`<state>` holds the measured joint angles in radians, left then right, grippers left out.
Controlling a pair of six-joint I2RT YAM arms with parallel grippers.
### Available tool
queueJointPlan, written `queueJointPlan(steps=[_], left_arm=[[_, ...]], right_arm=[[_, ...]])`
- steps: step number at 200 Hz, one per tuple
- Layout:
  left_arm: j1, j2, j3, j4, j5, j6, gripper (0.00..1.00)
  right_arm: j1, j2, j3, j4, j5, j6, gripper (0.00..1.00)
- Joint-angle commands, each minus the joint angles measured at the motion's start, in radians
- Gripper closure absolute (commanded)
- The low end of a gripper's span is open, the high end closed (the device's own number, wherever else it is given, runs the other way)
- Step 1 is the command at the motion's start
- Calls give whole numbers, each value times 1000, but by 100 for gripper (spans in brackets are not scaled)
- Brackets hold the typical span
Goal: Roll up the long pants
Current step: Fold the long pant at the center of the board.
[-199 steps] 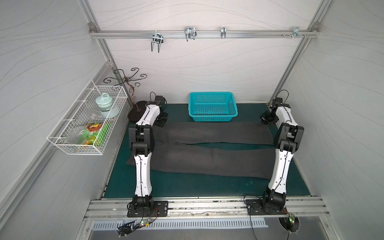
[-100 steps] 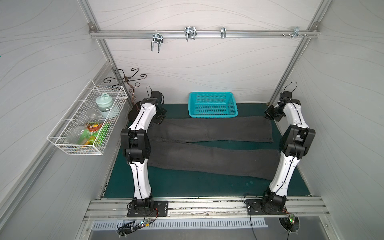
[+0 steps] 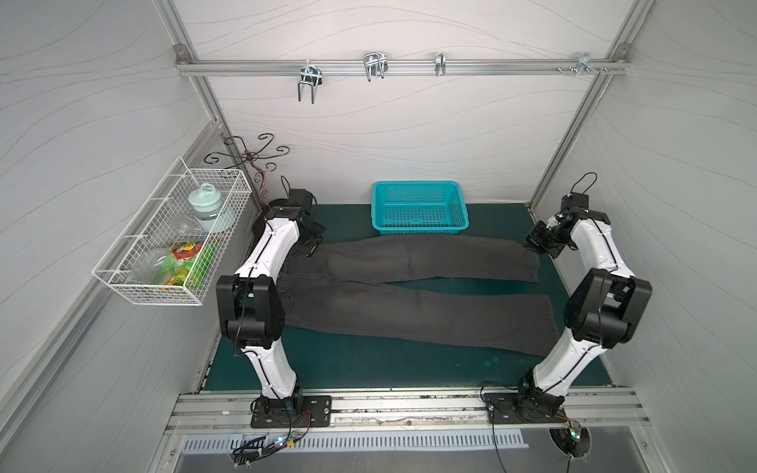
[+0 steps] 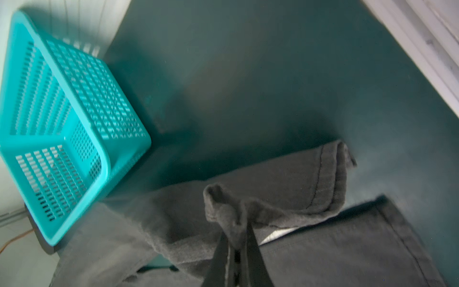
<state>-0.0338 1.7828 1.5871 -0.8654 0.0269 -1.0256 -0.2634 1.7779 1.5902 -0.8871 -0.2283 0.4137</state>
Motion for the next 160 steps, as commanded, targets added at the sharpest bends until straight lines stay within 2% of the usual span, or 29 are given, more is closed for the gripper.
queueJointPlan(steps=[1,75,160], left_arm=[[0,-88,-52,56,20,32,100],[0,-250,-250,107,48,52,100],[0,-400,-392,96,12,59,100]], right_arm=[[-22,-106,-91,36,-22,-19,100],[-93,-326,-315,44,-34,-44,100],[-214,-422,-384,5,-42,-46,100]])
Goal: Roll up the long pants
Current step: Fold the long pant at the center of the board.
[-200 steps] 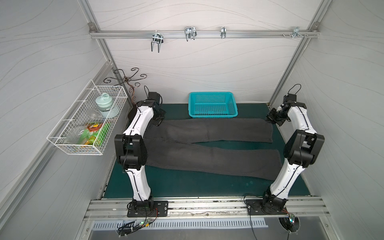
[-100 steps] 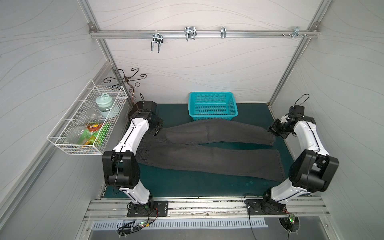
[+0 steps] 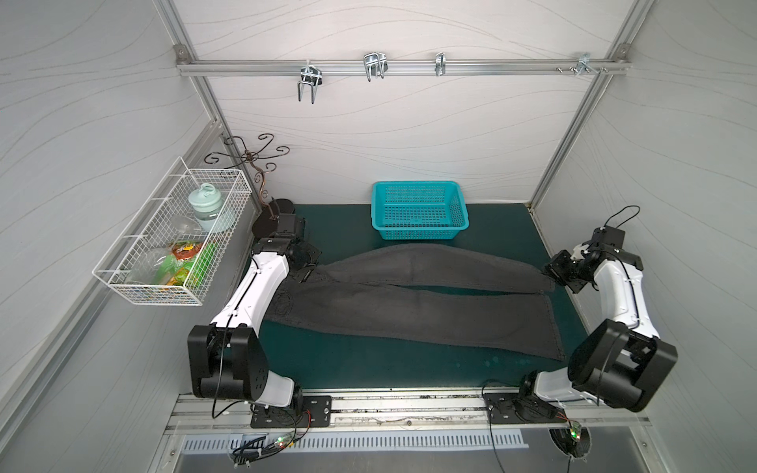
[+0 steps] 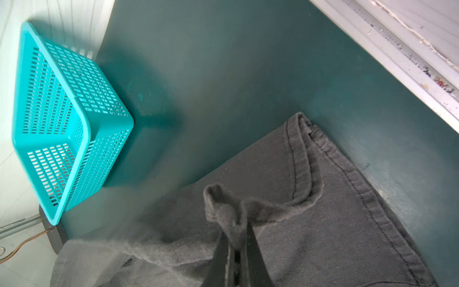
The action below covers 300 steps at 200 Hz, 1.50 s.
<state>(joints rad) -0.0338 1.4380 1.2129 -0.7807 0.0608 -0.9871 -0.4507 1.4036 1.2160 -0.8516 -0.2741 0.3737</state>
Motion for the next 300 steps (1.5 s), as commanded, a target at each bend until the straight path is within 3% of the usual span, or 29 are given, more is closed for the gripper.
queueJointPlan(steps=[1,89,134,219,234,239,242,244,245,247,300], left_arm=[[0,-56,-19,10,-23,21,100],[3,-207,-153,-87,-165,-14,100],[19,-264,-221,-130,-213,-45,100],[25,-260,-252,-164,-215,-66,100],[25,-255,-251,-174,-221,-71,96],[25,-254,-251,-175,-224,-71,90],[25,-255,-251,-176,-225,-73,87],[25,-254,-252,-176,-227,-74,85],[25,-254,-252,-178,-228,-75,84],[25,-254,-253,-180,-229,-77,82],[24,-263,-255,-226,-249,-121,31]], right_arm=[[-28,-48,-10,-31,5,-6,100],[-146,-149,-97,-33,65,52,100],[-179,-119,-125,-46,29,57,100],[-190,-96,-129,-90,18,23,100],[-191,-104,-132,-96,24,19,85],[-191,-108,-133,-98,27,19,72],[-191,-110,-134,-98,29,19,55],[-190,-110,-135,-98,29,21,21],[-190,-110,-136,-98,30,21,11],[-191,-112,-137,-97,33,22,3],[-191,-121,-127,-96,41,23,1]])
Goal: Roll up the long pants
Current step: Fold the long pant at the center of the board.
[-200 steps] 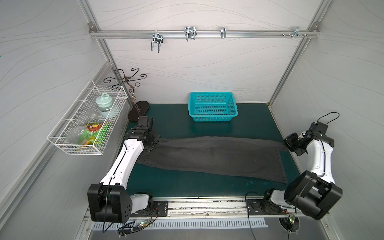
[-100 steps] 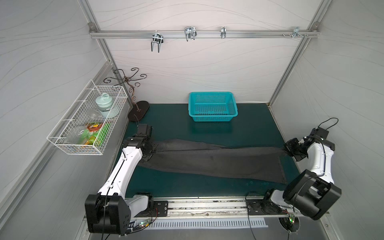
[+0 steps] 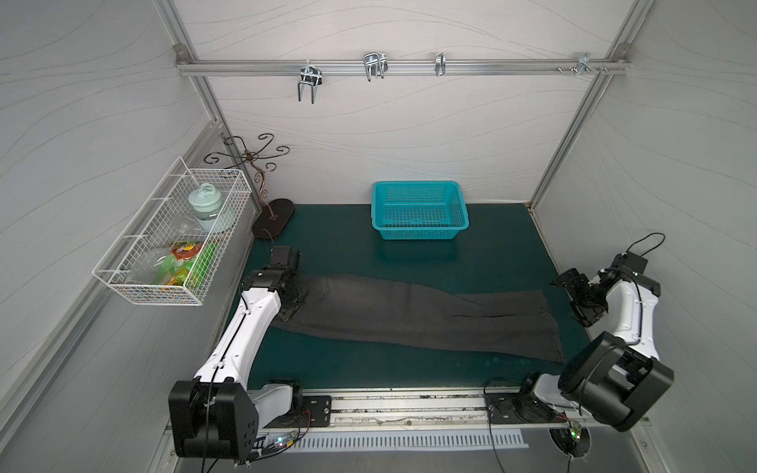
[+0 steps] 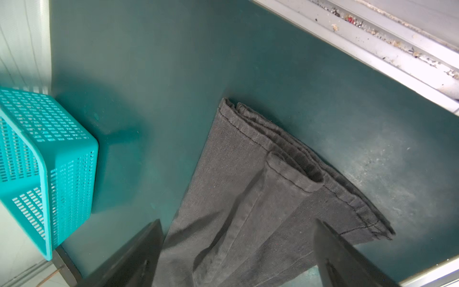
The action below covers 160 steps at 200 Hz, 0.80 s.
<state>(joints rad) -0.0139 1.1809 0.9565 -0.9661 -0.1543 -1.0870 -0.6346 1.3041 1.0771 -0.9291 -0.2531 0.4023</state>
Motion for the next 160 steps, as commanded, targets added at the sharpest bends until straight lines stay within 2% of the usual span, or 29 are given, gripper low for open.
queueJointPlan(steps=[1,28,44,68,85,95,110,160], left_arm=[[4,-7,1,-41,-32,-23,31],[-2,-25,-16,-15,9,-58,31],[-17,-20,-18,22,30,-71,36],[-42,34,-3,60,65,-83,46],[-64,97,21,79,94,-86,49],[-81,134,41,90,110,-89,50],[-108,193,76,110,132,-87,52],[-157,353,174,107,196,-87,56]], right_arm=[[-7,-22,13,-18,19,-6,1],[-1,-51,15,10,-30,-9,1],[34,-60,6,44,-102,-27,1],[138,-54,21,55,-131,-25,1],[223,-51,29,60,-139,-1,27],[275,-43,35,53,-114,9,46],[333,-7,49,23,-85,7,58],[476,140,68,-83,-55,-8,52]])
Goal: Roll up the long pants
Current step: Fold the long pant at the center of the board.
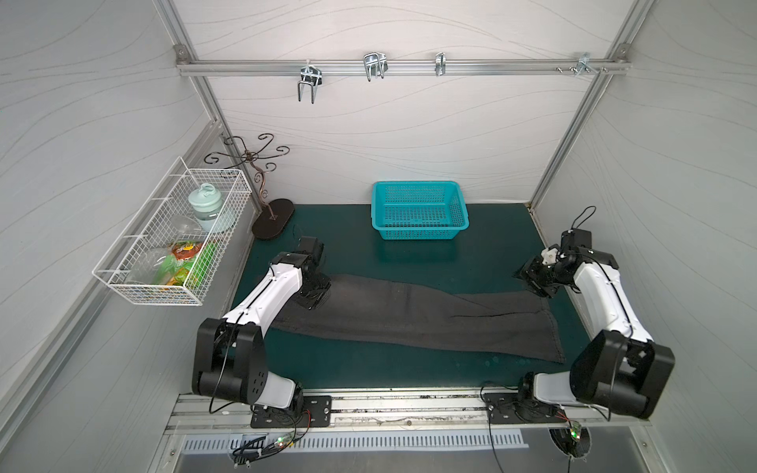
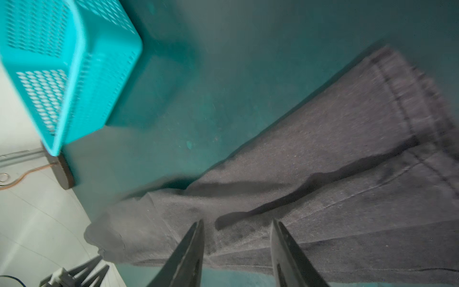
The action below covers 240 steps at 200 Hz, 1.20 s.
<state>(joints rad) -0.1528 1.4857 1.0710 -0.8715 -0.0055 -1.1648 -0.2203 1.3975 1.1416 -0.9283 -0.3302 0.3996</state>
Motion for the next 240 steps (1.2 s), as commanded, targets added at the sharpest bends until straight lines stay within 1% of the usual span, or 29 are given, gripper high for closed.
queueJointPlan(steps=[1,16,24,35,45,51,58,69,91,121,164,216,240], left_arm=[[-19,50,61,12,48,-10,57],[-39,74,74,15,50,-17,58],[-48,86,78,17,51,-22,61],[-60,100,81,26,53,-26,66],[-66,114,86,33,60,-28,71],[-68,123,91,36,66,-28,76],[-71,132,100,36,68,-25,83],[-74,146,116,38,71,-20,100],[-77,180,155,44,84,-10,100],[-85,225,208,50,102,-9,100],[-96,258,242,58,116,-12,100],[-97,269,241,49,118,-1,100],[-97,263,232,39,114,5,100]], right_arm=[[66,48,3,-84,23,-5,52],[110,87,0,-88,39,-1,54],[130,109,-1,-79,46,0,59],[152,139,-4,-59,43,1,73],[169,174,-1,-43,41,2,88],[180,196,3,-34,40,2,94],[189,222,11,-28,38,-1,100],[204,264,28,-26,40,-5,100],[230,328,60,-41,44,-20,100],[263,368,76,-86,56,-47,100],[311,345,38,-130,66,-62,100],[365,314,-91,-117,65,-48,100],[411,287,-126,-126,82,-32,100]])
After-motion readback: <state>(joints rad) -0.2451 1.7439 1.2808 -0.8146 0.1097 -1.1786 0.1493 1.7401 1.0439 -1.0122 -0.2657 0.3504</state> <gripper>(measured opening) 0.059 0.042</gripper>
